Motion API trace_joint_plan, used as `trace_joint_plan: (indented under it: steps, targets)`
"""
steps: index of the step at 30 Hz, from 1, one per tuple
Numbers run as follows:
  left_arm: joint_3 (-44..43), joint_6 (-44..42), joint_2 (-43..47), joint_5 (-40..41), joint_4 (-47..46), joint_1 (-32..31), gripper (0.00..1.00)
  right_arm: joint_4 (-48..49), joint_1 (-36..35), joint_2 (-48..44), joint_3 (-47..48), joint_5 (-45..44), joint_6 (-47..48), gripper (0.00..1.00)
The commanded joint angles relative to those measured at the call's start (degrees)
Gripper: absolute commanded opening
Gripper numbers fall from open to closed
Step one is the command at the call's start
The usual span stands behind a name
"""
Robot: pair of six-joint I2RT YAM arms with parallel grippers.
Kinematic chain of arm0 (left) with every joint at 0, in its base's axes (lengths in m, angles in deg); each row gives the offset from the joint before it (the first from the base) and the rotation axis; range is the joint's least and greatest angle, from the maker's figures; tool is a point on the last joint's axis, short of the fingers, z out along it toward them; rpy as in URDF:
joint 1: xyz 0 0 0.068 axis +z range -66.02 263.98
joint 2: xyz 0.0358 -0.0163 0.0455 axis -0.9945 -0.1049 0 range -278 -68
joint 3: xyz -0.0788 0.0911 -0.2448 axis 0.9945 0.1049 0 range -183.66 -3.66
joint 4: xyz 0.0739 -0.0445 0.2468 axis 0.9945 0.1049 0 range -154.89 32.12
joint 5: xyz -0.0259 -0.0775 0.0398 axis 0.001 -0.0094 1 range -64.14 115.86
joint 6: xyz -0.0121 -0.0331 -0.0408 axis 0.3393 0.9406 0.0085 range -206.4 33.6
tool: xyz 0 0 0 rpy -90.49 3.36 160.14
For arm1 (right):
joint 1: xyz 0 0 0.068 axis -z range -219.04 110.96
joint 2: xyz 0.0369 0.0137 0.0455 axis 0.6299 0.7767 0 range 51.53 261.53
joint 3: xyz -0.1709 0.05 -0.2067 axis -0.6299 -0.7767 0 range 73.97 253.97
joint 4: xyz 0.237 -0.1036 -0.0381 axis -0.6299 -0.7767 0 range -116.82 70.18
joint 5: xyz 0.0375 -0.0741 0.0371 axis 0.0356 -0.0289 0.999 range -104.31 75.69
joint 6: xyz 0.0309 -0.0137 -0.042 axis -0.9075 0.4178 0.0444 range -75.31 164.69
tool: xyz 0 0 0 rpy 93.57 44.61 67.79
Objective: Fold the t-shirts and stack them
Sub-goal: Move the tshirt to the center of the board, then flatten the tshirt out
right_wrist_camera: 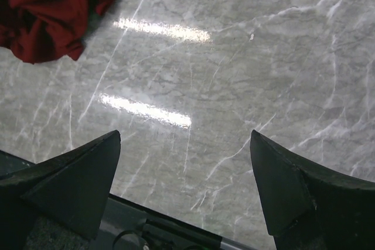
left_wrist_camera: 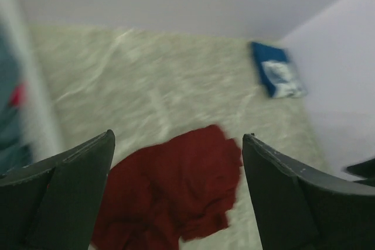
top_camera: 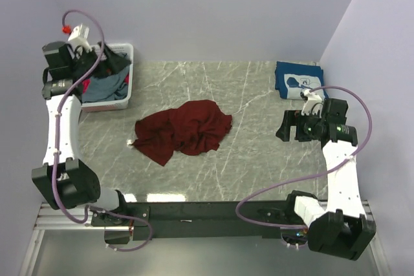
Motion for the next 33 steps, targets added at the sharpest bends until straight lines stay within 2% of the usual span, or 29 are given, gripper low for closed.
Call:
trace_joint_plan:
  steps: [1,3,4,5,7,11,16,20,24,33]
  targets:
    - [0.66,-18.34,2.51,-2.91,10.72,2.52,0.91,-0.27,-2.21,3.73,2.97,0.81,2.75,0.96]
    - [2.49,-25.93,2.77,-3.88,16.25,1.73,0.86,0.25,-6.59,6.61,4.21,-1.72,2.93,0.95]
    - [3.12,-33.28,2.68,-3.97,22.11,1.29,0.85,0.61,-8.53,7.42,4.73,-2.79,2.93,0.94]
    - [3.64,-36.74,2.42,-3.02,25.56,0.94,0.83,1.39,-10.29,8.3,5.08,-3.93,2.67,0.94]
    - [7.76,-42.9,2.59,-0.82,30.14,-0.12,0.81,2.36,-16.17,11.54,5.79,-5.78,2.23,0.94]
    - [16.73,-49.34,5.31,6.81,32.27,-0.82,0.83,4.29,-22.87,21.98,11.58,-5.0,0.21,0.91]
    - [28.07,-52.42,8.13,16.14,30.87,-2.85,0.86,6.58,-31.29,32.81,20.44,-4.56,-1.29,0.9]
    - [34.66,-53.74,9.18,22.91,27.8,-3.72,0.87,8.95,-35.87,43.08,26.7,-8.59,-2.52,0.89]
    - [36.08,-53.83,8.84,27.39,25.77,-4.78,0.86,9.66,-38.34,49.34,31.71,-11.15,-3.23,0.88]
    - [38.81,-49.01,2.87,35.48,17.87,-6.71,0.87,8.61,-45.19,57.69,38.31,-7.72,-4.54,0.87]
